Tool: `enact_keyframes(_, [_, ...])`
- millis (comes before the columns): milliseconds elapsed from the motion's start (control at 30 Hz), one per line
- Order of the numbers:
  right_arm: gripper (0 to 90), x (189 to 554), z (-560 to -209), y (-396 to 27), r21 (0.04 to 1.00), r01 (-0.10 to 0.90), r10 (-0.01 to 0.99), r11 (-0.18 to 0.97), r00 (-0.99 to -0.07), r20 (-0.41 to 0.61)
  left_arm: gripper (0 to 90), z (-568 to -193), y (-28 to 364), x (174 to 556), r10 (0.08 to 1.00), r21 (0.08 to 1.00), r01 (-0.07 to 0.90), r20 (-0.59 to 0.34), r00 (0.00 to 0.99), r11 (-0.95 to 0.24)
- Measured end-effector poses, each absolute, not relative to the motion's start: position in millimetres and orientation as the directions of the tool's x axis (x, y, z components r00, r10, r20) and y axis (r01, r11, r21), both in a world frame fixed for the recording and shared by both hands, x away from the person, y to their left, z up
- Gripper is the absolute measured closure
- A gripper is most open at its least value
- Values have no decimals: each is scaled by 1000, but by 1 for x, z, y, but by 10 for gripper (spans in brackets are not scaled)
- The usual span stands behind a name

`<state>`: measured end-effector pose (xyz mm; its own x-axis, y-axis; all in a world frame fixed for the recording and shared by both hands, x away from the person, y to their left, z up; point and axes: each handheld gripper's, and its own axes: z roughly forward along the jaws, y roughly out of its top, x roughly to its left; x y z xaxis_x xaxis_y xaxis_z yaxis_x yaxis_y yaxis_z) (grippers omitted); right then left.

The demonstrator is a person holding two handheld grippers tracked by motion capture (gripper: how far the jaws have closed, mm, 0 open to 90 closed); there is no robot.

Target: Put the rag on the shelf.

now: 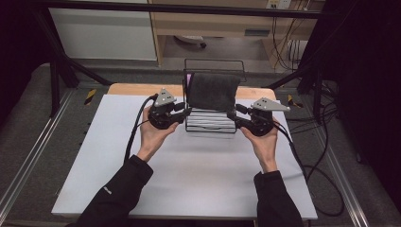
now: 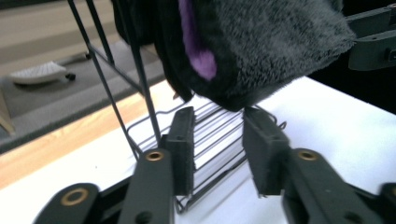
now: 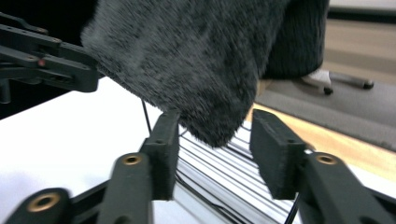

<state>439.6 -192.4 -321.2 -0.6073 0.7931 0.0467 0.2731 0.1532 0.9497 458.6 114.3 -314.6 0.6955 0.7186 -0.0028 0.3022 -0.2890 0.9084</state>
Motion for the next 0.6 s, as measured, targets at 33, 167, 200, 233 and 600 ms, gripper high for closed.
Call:
enact_keyframes(33, [467,441,-324,-193,947,283,797,151,-602,53,592,-316,115,459,718,907,310,-13,696,-285])
enact_keyframes(167, [367,443,-328,-194,945,297,797,138,-600,72,515,-319,119,459,717,898,329,-23,697,-291])
enact_keyframes(200, [332,442,-328,-194,945,296,797,140,-600,70,493,-319,120,458,716,896,333,-25,698,-293])
enact_keyframes(233, [304,441,-327,-195,945,297,793,141,-604,72,467,-320,122,458,717,892,342,-31,697,-294])
enact_keyframes(600, [88,425,-324,-198,932,331,757,146,-644,110,246,-334,148,443,717,846,404,-36,696,-349])
